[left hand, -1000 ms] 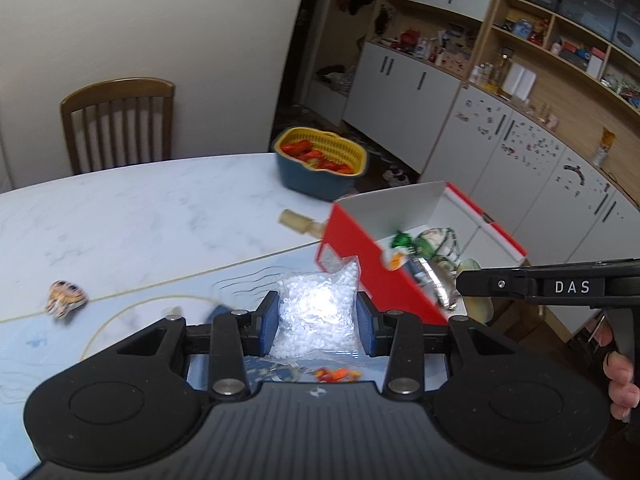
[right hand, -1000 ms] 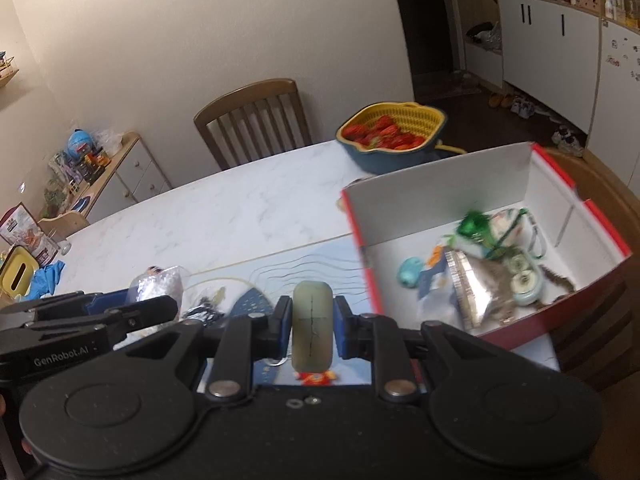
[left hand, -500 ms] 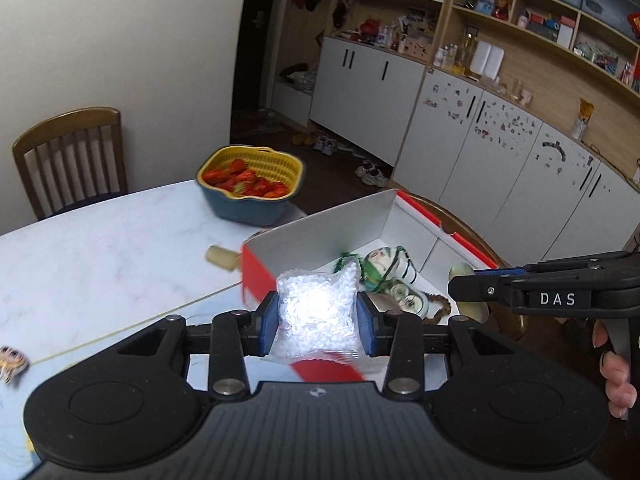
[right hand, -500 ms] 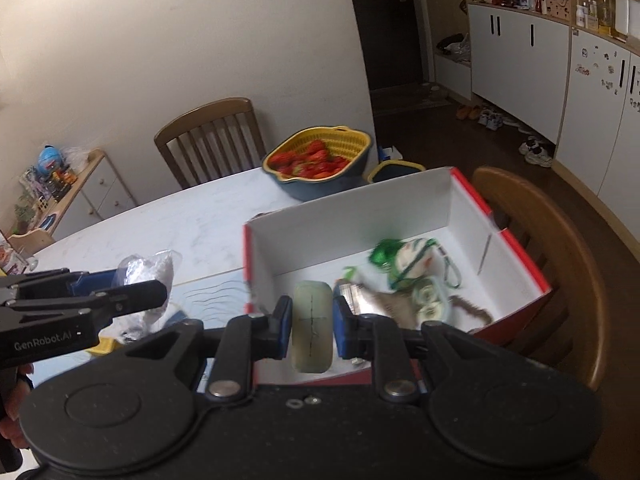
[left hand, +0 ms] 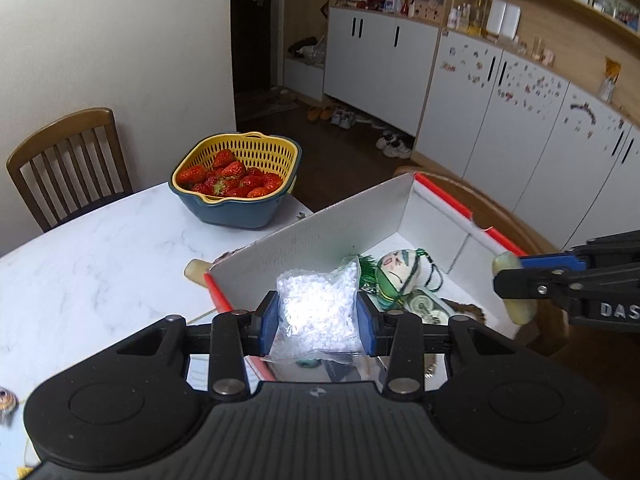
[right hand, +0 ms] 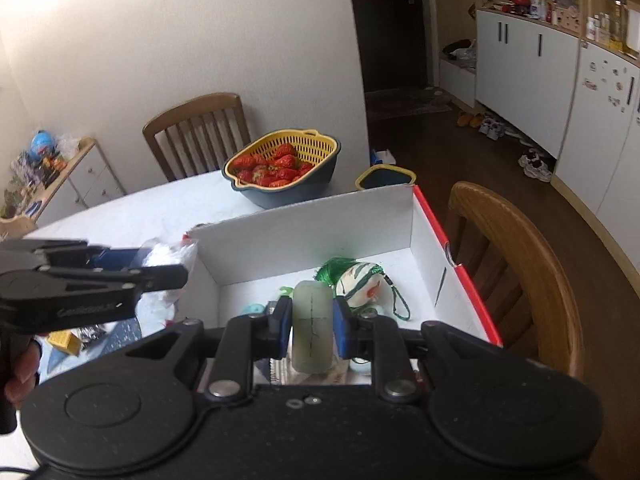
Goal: Organize objects
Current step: 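Carry the bead bag with the left tool while the right tool carries the cylinder into the shoebox, then open both tools to drop the bead bag and cylinder into the shoebox, then withdraw both tools from the shoebox toward the yellow box and red horse keychain, then grasp the yellow box with the left tool while the right tool grasps the red horse keychain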
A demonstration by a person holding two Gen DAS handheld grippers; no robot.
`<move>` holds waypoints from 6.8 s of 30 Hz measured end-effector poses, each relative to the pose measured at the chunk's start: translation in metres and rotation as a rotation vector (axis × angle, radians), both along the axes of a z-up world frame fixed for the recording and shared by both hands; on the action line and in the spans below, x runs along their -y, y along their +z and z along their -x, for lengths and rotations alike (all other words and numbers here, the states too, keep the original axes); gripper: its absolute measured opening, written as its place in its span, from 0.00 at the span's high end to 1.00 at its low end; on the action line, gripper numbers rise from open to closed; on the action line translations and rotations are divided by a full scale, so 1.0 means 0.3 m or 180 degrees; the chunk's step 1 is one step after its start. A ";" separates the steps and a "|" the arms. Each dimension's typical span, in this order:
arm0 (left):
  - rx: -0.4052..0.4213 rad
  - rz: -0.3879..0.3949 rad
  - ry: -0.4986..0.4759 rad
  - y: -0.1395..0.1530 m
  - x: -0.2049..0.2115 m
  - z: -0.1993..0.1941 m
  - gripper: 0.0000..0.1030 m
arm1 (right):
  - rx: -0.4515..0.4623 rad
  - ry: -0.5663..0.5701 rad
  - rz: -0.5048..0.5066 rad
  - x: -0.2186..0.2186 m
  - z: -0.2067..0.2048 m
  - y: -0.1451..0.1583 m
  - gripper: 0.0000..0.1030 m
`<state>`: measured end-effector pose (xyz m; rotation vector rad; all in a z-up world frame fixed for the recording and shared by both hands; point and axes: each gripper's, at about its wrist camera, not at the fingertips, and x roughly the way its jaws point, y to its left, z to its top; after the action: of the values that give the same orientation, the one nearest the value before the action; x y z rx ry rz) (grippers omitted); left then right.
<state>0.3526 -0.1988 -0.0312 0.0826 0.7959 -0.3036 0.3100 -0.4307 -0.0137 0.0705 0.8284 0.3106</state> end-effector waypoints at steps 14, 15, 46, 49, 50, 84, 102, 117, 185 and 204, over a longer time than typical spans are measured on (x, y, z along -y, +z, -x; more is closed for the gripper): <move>-0.0360 -0.0308 0.0120 -0.146 0.136 -0.180 0.62 | -0.0233 0.0398 0.0289 0.013 -0.096 -0.137 0.81; -0.0379 -0.0321 0.0138 -0.154 0.142 -0.190 0.62 | -0.0241 0.0426 0.0306 0.011 -0.101 -0.145 0.81; -0.0752 -0.0582 0.0208 -0.287 0.209 -0.302 0.54 | -0.0587 0.0832 0.0763 -0.061 -0.206 -0.335 0.75; -0.0735 -0.0576 0.0191 -0.285 0.210 -0.290 0.41 | -0.0579 0.0813 0.0753 -0.057 -0.198 -0.329 0.74; -0.0720 -0.0578 0.0182 -0.283 0.211 -0.285 0.40 | -0.0582 0.0799 0.0737 -0.055 -0.198 -0.327 0.73; -0.0131 0.0021 -0.0004 -0.003 0.047 0.058 0.35 | -0.0070 0.0389 0.0179 -0.012 0.017 -0.056 0.24; 0.0177 0.0214 0.0079 0.088 -0.206 0.286 0.20 | 0.0124 0.0146 -0.0185 -0.131 0.196 0.018 0.08; 0.0247 0.0315 0.0162 0.108 -0.449 0.385 0.14 | 0.0245 0.0143 -0.0244 -0.340 0.319 0.034 0.04; -0.0112 -0.0085 0.0781 -0.428 -0.999 0.306 0.25 | -0.0274 -0.0228 0.0513 -0.808 0.241 -0.467 0.48; -0.0205 -0.0135 0.0790 -0.318 -0.963 0.371 0.27 | -0.0252 -0.0118 0.0419 -0.800 0.304 -0.352 0.64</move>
<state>0.2412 0.0901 -0.1265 0.0135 0.8670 -0.0549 0.2187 -0.1907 -0.1193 -0.0252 0.9232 0.2189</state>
